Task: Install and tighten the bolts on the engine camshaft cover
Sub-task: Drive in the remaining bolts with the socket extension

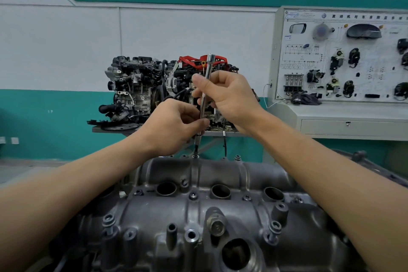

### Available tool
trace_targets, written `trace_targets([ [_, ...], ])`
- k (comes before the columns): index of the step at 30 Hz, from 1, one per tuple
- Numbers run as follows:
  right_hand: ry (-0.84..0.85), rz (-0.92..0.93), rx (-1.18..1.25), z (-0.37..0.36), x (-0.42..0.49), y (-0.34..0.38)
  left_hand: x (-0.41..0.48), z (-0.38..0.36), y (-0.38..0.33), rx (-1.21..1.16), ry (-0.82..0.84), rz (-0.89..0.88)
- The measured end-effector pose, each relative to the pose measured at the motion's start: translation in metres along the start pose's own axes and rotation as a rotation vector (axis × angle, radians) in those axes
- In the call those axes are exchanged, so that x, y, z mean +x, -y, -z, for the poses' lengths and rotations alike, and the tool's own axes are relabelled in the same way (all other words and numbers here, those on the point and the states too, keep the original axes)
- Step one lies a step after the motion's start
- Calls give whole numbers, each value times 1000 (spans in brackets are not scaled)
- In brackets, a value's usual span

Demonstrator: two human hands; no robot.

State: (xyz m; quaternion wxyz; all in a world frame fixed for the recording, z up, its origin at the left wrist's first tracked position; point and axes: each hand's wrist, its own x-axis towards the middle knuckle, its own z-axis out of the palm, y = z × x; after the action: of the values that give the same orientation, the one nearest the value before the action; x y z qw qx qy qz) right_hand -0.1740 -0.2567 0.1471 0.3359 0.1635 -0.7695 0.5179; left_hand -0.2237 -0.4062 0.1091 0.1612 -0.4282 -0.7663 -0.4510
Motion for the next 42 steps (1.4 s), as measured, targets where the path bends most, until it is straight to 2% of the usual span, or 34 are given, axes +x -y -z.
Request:
trace_targets([
  [3,109,-46,75,6,0,4,0,1,1,2,-3,5],
  [5,121,-36,60,6,0,3,1,1,2,4,-5,5],
  [11,-61,36,-69,2,-1,0,1,-1,1,0,6,7],
  [18,147,-67,61,6,0,3,0,0,0,16,-13,-1],
  [25,7,37,-42,4,0,0,1,-1,-1,-8,12,6],
  [31,196,-69,85,8,0,0,1,0,1,14,-1,6],
  [38,-6,21,-29,3,1,-4,3,-3,2,-3,6,14],
  [42,122,-39,12,5,1,-2,3,-3,3,-7,6,12],
])
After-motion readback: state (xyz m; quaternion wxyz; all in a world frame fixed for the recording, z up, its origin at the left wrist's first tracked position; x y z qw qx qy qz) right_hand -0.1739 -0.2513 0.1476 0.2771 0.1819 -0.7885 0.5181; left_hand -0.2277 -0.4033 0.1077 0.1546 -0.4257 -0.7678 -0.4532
